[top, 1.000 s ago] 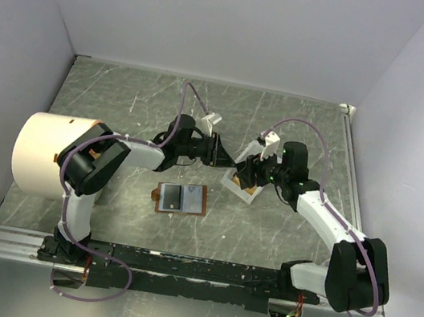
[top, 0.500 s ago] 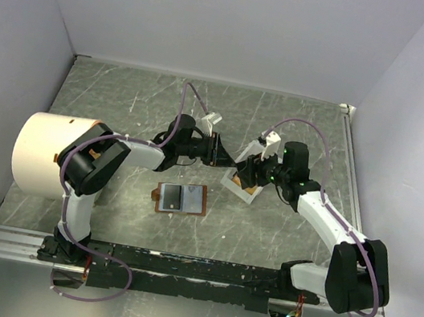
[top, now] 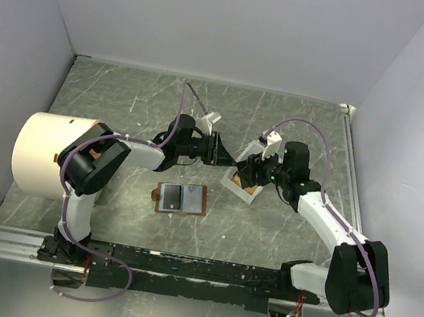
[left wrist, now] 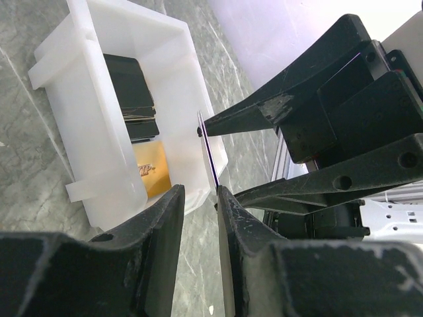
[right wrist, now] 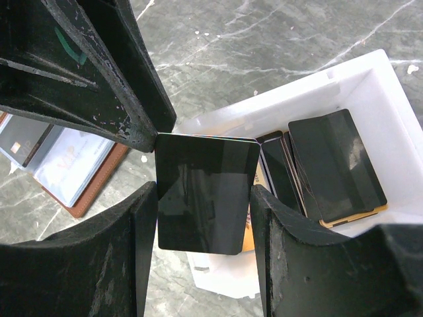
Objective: Put the credit cards into the card holder
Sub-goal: Place the credit card in the storage box.
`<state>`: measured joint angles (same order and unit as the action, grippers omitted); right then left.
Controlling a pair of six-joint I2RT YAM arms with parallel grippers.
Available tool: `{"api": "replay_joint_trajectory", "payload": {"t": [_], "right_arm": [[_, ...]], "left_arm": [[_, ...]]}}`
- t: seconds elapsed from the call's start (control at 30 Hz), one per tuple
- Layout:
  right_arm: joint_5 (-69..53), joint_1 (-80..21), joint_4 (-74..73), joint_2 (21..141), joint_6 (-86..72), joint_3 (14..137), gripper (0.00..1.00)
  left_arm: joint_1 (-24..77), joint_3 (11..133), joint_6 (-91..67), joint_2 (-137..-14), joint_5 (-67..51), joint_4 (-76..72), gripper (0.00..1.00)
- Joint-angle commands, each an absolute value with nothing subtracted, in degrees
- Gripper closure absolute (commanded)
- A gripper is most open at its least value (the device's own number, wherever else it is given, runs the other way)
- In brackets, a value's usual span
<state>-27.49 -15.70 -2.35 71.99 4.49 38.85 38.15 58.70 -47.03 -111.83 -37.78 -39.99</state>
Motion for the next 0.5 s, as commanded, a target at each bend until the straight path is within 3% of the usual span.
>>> {"api": "replay_joint_trajectory", "payload": {"t": [0.0, 0.47], "right_arm": [[-29.31, -15.64, 0.39, 70.48, 3.03, 38.93, 0.71], [-29.62, -15.64, 1.49, 70.32, 1.34, 39.02, 0.72]], "left_arm": [[38.75, 59.02, -48.8, -113.19, -36.29, -42.47, 0.62], [38.75, 58.07, -51.06, -113.51, -34.96, -42.23, 0.63]]}}
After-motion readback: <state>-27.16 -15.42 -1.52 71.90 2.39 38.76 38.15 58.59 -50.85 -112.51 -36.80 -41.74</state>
